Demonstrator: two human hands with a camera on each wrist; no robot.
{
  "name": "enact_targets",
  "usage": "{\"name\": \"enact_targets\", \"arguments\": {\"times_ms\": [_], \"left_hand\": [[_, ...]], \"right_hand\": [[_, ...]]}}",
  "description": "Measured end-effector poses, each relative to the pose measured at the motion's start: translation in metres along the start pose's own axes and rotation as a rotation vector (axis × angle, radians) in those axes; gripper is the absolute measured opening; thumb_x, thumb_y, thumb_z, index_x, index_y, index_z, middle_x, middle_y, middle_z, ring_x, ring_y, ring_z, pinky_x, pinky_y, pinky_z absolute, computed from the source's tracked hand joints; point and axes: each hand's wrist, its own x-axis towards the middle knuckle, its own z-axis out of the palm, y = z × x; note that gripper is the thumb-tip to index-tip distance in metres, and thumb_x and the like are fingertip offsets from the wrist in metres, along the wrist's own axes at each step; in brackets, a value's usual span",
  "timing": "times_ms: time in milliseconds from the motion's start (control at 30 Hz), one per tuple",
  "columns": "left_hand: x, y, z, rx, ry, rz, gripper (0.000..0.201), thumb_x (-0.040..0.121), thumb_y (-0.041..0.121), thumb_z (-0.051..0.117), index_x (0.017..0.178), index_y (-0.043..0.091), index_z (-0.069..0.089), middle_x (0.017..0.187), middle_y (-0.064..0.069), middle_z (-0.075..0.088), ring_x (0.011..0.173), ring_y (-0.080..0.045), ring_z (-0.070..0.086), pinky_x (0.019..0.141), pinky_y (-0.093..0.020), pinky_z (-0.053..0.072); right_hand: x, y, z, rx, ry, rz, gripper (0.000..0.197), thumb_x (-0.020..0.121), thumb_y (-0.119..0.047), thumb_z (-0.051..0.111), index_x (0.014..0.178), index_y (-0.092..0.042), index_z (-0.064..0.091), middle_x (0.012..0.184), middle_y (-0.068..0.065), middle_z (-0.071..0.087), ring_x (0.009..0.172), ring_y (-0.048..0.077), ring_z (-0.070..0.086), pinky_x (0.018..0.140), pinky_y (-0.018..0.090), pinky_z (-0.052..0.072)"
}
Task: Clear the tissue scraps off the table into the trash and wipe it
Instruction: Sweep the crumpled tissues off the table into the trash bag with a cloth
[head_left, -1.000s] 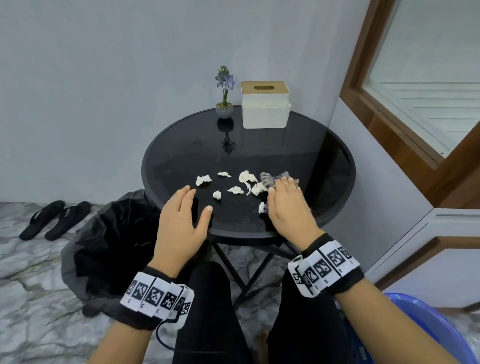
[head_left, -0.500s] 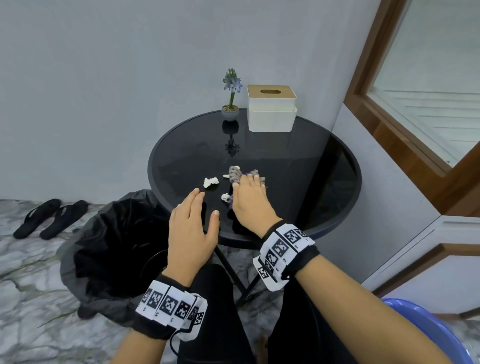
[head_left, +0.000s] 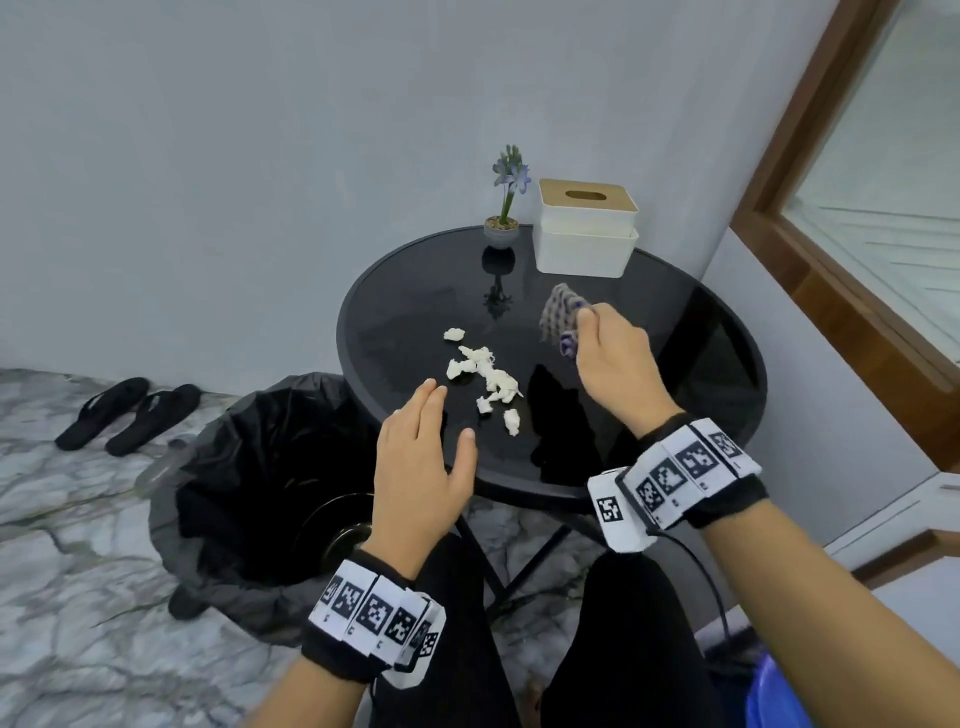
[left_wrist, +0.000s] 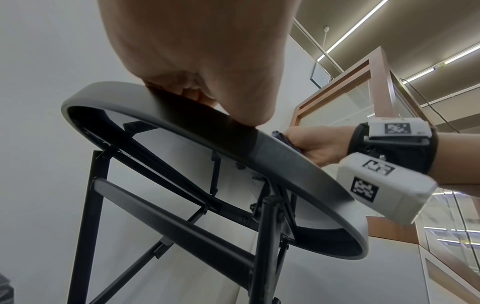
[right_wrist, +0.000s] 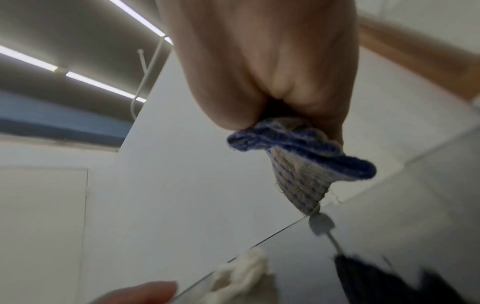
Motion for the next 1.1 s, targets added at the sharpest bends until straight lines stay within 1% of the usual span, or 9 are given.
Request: {"name": "enact_targets", "arguments": {"times_ms": [100,200,433,533,700,767,900,1000,1100], "left_hand": [[0.000,0.001,0.002,0.006,-0.002,0.001,0.054,0.093,0.034,0.052,0.140,0.006,0.048,0.150,-0.006,0.044,0.131,-0.023,0.046,0.112,-0.034,0.031],[0.000,0.001,0.002,0.009,-0.004,0.001,0.056,0.093,0.035,0.050,0.141,0.007,0.047,0.150,-0.006,0.043,0.132,-0.022,0.045,0.113,-0.035,0.030],[0.002,-0.001,-0.002,0.007,-0.022,0.003,0.056,0.094,0.038,0.051,0.142,0.009,0.046,0.152,-0.003,0.042,0.136,-0.019,0.041,0.114,-0.035,0.030],[0.005,-0.003,-0.005,0.023,-0.041,0.016,0.056,0.094,0.039,0.053,0.140,0.008,0.047,0.151,-0.004,0.043,0.137,-0.020,0.041,0.114,-0.034,0.030],[0.023,-0.012,-0.015,0.017,-0.086,0.004,0.055,0.096,0.039,0.049,0.140,0.006,0.048,0.149,-0.007,0.045,0.139,-0.020,0.039,0.114,-0.027,0.025],[0.031,-0.017,-0.018,0.006,-0.097,-0.007,0.053,0.097,0.035,0.051,0.140,0.005,0.048,0.149,-0.008,0.045,0.140,-0.020,0.037,0.113,-0.022,0.020],[0.037,-0.025,-0.018,0.050,-0.100,0.026,0.054,0.096,0.039,0.047,0.137,0.003,0.051,0.145,-0.010,0.049,0.136,-0.023,0.043,0.113,-0.026,0.024],[0.035,-0.026,-0.014,0.061,-0.098,0.039,0.060,0.095,0.043,0.037,0.137,0.003,0.052,0.145,-0.011,0.050,0.135,-0.026,0.044,0.114,-0.037,0.032],[0.033,-0.026,-0.011,0.038,-0.076,0.022,0.058,0.096,0.041,0.037,0.140,0.004,0.049,0.148,-0.009,0.046,0.138,-0.024,0.041,0.115,-0.037,0.029]], "right_hand": [[0.009,0.010,-0.005,-0.164,-0.056,-0.041,0.035,0.102,-0.023,0.029,0.109,0.001,0.054,0.110,0.025,0.063,0.097,0.041,0.058,0.078,0.036,0.042],[0.007,0.004,0.000,-0.352,-0.279,0.002,0.034,0.102,-0.019,0.031,0.115,0.004,0.052,0.117,0.028,0.057,0.104,0.044,0.056,0.082,0.039,0.044],[0.002,0.003,0.017,-0.562,-0.562,-0.101,0.036,0.102,-0.021,0.031,0.114,0.004,0.055,0.121,0.024,0.054,0.113,0.039,0.048,0.099,0.044,0.036],[0.009,0.026,0.015,-0.552,-0.579,-0.166,0.045,0.100,-0.039,0.031,0.115,-0.002,0.051,0.124,0.018,0.050,0.117,0.034,0.046,0.101,0.044,0.037],[0.015,0.039,0.006,-0.689,-0.631,-0.267,0.067,0.097,-0.052,0.031,0.141,-0.002,0.036,0.149,0.019,0.035,0.137,0.033,0.033,0.113,0.045,0.029],[0.018,0.039,0.000,-0.697,-0.635,-0.304,0.069,0.097,-0.052,0.033,0.143,-0.002,0.032,0.152,0.018,0.031,0.140,0.031,0.030,0.115,0.042,0.026],[0.014,0.034,0.002,-0.628,-0.671,-0.261,0.073,0.099,-0.049,0.030,0.151,-0.002,0.011,0.161,0.016,0.007,0.149,0.026,0.003,0.121,0.035,0.005],[0.003,0.031,0.027,-0.649,-0.636,-0.174,0.070,0.101,-0.045,0.019,0.151,0.000,0.000,0.160,0.021,-0.005,0.149,0.031,-0.008,0.121,0.044,0.003],[-0.004,0.016,0.046,-0.618,-0.621,-0.099,0.065,0.102,-0.037,0.017,0.151,0.001,-0.002,0.160,0.021,-0.008,0.148,0.034,-0.010,0.121,0.047,0.004]]}}
